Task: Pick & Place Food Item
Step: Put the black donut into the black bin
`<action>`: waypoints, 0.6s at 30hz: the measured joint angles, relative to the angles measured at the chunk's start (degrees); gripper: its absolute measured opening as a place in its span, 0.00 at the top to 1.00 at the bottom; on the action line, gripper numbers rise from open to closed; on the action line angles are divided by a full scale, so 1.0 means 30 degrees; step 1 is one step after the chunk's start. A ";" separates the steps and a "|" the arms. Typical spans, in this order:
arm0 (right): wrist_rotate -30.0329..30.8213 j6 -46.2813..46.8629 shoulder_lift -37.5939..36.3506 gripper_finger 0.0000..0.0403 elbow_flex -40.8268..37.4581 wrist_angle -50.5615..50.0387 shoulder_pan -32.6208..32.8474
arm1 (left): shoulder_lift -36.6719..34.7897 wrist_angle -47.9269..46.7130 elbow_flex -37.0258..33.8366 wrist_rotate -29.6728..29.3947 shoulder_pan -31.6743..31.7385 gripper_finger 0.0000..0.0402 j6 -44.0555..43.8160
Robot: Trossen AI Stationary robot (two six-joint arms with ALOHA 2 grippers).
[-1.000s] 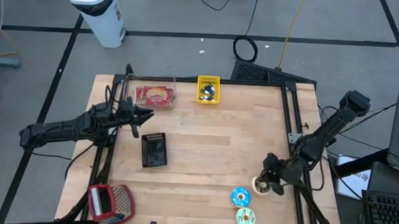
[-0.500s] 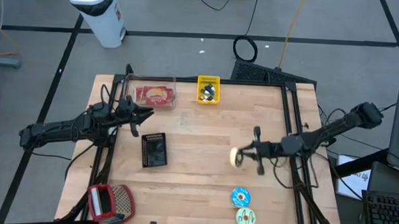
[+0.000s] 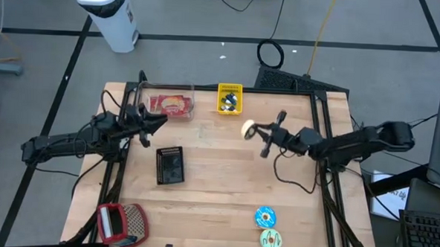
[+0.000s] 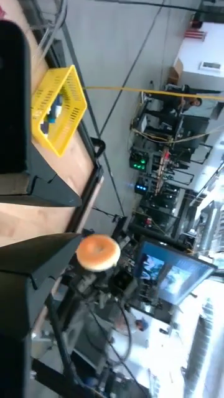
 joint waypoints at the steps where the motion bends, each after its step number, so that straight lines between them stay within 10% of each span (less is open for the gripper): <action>1: 0.0001 -0.0109 0.0396 0.96 0.0000 0.0753 -0.0313 | 0.0134 0.0297 0.0000 -0.0029 0.0000 0.80 -0.0315; 13: -0.0539 -0.0302 0.2436 0.96 0.0022 0.3410 -0.1957 | 0.9977 1.1584 0.0418 -0.0587 -0.0578 0.39 -0.2350; 18: -0.0566 -0.0362 0.3022 0.96 0.0029 0.3156 -0.1825 | 1.5303 1.1673 0.3183 -0.0634 -0.1429 0.24 -0.2241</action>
